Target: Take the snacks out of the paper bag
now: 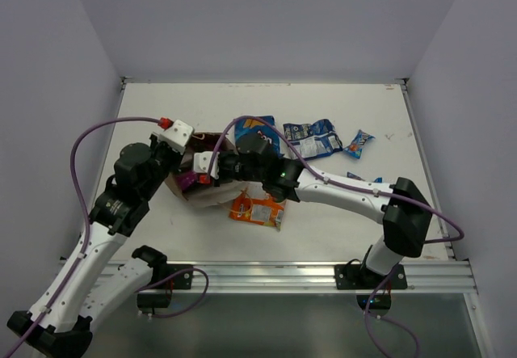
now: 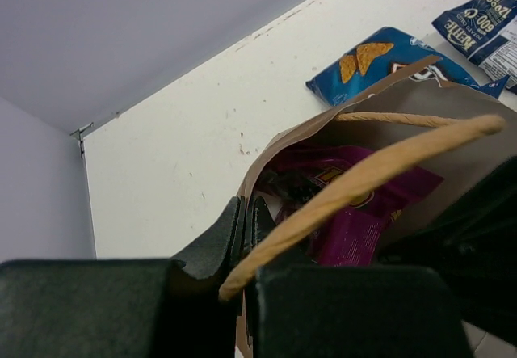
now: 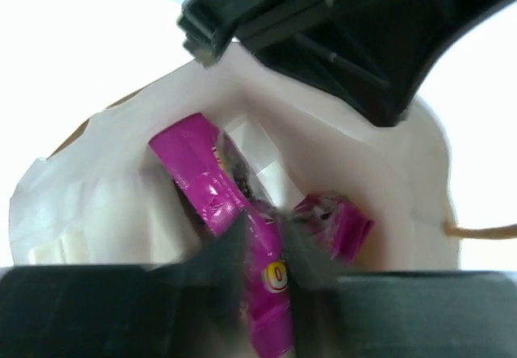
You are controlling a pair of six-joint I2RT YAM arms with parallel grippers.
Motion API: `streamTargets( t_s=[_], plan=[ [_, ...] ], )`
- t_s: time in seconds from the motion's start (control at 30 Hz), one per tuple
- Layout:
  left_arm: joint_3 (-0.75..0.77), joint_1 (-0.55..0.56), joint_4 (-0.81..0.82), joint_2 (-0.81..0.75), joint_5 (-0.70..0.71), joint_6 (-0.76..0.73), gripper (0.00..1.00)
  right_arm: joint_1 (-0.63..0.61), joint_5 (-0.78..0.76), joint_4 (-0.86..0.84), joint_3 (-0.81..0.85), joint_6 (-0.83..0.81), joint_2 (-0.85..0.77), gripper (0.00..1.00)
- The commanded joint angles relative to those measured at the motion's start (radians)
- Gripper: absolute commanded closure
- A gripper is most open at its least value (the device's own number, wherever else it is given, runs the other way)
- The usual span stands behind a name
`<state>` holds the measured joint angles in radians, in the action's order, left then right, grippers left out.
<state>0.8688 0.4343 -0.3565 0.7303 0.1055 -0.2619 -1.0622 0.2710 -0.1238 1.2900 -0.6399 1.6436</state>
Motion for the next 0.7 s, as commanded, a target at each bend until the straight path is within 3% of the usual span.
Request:
streamTargets(
  t_s=[0.0, 0.07, 0.17, 0.47, 0.67],
  plan=[
    [0.007, 0.009, 0.064, -0.022, -0.042, 0.006, 1.00, -0.004, -0.032, 0.006, -0.023, 0.038, 0.016, 0.66],
    [0.013, 0.007, 0.056, -0.023, -0.047, 0.006, 1.00, -0.002, -0.050, -0.067, -0.064, 0.037, 0.021, 0.51],
    [0.042, 0.007, 0.044, -0.023, -0.056, 0.010, 1.00, 0.010, -0.064, -0.054, -0.055, 0.003, 0.062, 0.44],
    [0.078, 0.007, 0.018, -0.008, -0.095, 0.007, 1.00, 0.016, -0.124, -0.119, -0.035, -0.136, 0.185, 0.27],
    [0.088, 0.007, 0.013, 0.003, -0.132, 0.010, 1.00, 0.013, -0.133, -0.151, -0.008, -0.142, 0.242, 0.25]
  ],
)
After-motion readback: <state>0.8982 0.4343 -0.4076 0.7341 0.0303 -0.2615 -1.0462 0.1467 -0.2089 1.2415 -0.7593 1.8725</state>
